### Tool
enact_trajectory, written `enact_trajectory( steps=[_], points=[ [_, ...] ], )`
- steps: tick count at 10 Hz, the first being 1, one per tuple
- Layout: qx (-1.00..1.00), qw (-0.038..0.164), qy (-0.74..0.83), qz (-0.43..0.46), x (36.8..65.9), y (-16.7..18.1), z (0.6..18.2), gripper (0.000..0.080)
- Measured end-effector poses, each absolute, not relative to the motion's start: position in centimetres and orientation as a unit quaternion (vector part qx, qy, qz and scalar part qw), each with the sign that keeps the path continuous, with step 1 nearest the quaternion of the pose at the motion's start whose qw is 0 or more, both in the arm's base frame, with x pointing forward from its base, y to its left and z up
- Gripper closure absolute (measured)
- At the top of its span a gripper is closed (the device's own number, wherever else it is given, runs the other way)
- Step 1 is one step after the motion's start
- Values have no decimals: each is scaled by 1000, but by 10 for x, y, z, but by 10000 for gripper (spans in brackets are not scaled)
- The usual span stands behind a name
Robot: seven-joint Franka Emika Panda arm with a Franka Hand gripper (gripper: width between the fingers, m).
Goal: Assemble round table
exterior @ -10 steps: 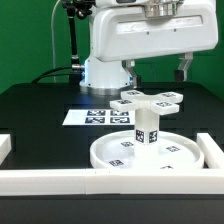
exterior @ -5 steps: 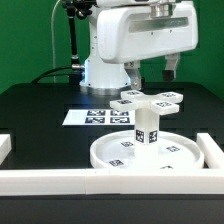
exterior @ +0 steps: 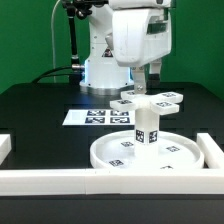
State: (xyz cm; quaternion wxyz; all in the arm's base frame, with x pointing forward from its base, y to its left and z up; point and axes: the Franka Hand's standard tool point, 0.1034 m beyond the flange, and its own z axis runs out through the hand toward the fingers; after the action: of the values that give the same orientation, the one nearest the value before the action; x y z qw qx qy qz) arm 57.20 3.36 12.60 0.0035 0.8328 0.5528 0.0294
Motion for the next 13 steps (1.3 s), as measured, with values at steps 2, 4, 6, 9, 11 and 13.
enact_trajectory(
  steps=[2, 4, 6, 9, 11, 13],
  points=[
    [826, 5, 563, 22, 571, 34, 120, 151],
    [816, 8, 578, 9, 567, 37, 113, 151],
    [814, 9, 580, 7, 565, 37, 110, 151],
    [816, 7, 578, 2, 563, 35, 103, 151],
    [819, 7, 574, 0, 564, 35, 101, 151],
    [820, 7, 572, 0, 565, 35, 101, 356]
  ],
)
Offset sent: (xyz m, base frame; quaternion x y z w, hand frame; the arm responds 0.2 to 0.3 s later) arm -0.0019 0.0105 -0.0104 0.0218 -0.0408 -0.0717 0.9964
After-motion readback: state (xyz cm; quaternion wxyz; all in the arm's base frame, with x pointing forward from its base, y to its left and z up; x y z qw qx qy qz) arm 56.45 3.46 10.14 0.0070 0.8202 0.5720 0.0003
